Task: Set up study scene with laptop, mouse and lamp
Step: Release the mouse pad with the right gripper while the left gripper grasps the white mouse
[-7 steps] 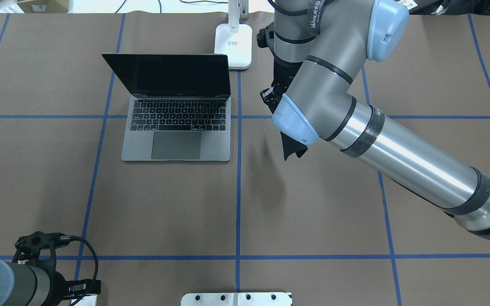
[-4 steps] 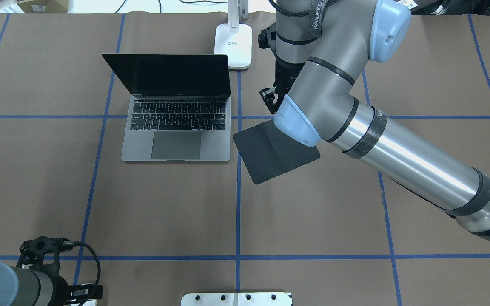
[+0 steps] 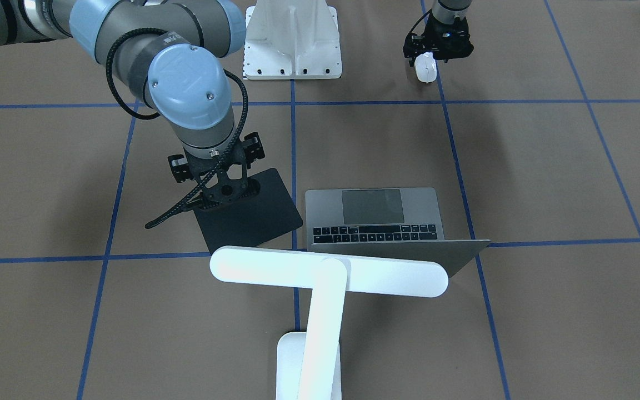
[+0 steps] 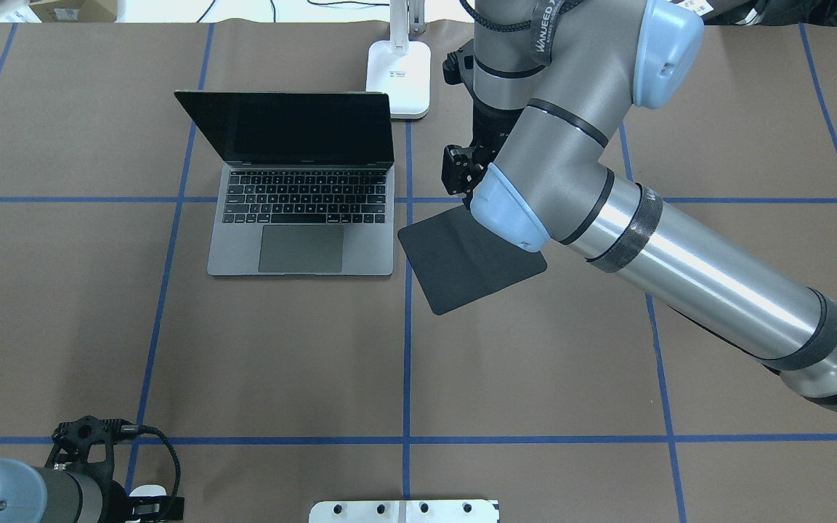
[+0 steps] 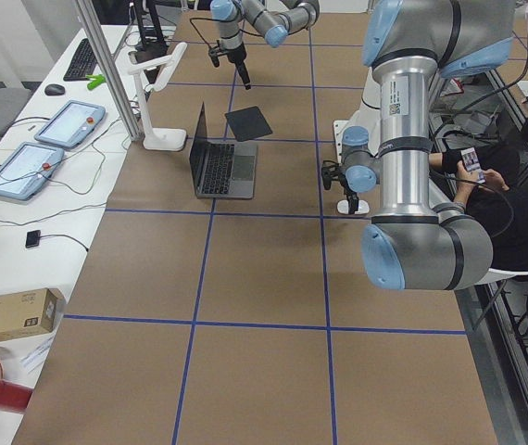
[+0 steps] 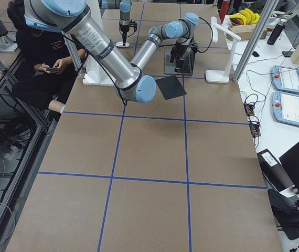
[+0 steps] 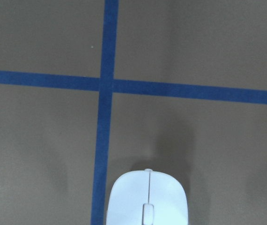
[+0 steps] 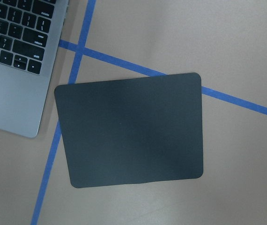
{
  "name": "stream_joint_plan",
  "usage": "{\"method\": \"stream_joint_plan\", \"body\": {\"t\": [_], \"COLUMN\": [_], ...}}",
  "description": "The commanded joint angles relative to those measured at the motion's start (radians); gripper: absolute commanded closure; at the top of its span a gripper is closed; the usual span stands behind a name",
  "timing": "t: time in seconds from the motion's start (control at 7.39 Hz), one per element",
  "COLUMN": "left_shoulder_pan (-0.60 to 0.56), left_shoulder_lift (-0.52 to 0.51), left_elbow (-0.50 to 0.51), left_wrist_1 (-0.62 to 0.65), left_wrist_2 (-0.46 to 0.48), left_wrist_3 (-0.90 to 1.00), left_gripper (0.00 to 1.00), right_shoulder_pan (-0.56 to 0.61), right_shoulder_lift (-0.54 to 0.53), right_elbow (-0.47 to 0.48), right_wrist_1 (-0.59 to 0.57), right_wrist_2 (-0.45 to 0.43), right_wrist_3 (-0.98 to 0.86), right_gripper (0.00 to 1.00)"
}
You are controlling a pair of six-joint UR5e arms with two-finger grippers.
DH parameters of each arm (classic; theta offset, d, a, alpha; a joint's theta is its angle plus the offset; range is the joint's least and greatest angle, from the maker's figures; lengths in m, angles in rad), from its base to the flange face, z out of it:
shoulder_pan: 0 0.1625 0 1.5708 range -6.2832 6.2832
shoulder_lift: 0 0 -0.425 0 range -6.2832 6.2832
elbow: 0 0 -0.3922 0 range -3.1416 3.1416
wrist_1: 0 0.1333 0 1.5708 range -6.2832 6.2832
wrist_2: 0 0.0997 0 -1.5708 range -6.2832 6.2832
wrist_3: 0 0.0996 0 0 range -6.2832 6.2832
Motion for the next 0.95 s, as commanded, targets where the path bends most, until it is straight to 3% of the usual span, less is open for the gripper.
{"method": "stream_joint_plan", "body": {"t": [0.0,0.41,0.81], "left_shoulder_pan": [0.002,0.005,0.01], "left_shoulder_lift": [0.002,0.0,-0.001], "left_elbow": [0.012,0.014,0.014], "left_wrist_1": [-0.024,-0.025,-0.027], "left_wrist_2": [-0.001,-0.006,-0.009], "left_wrist_3": [0.0,0.0,0.0], "left_gripper": [0.05,0.2,0.25], "right_shoulder_pan": [0.0,0.0,0.0], "right_shoulder_lift": [-0.001,-0.005,-0.01], "right_elbow": [0.002,0.007,0.01], "right_wrist_1": [0.001,0.001,0.001], "right_wrist_2": [-0.001,-0.002,-0.016], "right_wrist_3": [-0.001,-0.015,-0.018], "right_gripper": [0.0,0.0,0.0]}}
